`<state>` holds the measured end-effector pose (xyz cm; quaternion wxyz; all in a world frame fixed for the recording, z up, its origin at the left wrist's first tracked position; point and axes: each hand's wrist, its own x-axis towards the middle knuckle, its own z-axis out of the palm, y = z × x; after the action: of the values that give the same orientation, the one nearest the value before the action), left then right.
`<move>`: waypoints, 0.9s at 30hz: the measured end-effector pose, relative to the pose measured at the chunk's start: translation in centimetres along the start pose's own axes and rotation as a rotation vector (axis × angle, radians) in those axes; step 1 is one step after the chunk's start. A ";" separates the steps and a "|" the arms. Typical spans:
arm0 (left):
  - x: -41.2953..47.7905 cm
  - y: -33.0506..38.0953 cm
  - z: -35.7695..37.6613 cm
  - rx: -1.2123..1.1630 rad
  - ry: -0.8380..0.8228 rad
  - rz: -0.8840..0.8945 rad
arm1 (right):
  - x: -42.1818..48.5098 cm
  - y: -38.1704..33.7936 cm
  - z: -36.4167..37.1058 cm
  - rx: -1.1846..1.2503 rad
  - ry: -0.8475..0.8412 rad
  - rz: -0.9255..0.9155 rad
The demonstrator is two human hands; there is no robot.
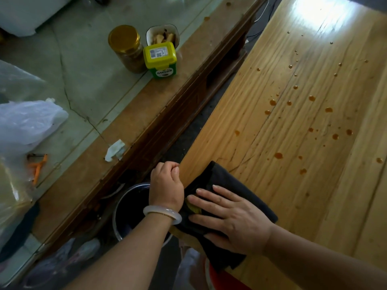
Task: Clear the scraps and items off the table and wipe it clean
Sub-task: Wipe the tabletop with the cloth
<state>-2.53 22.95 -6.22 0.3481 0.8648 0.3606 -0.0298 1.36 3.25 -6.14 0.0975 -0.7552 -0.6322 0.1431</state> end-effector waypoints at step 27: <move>-1.0 0.5 1.0 0.129 0.070 0.026 | 0.4 1.0 -0.4 0.064 0.075 0.382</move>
<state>-2.75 21.53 -6.39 0.2791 0.8907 0.3585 -0.0183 2.52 3.48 -6.09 0.1161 -0.8627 -0.4685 0.1509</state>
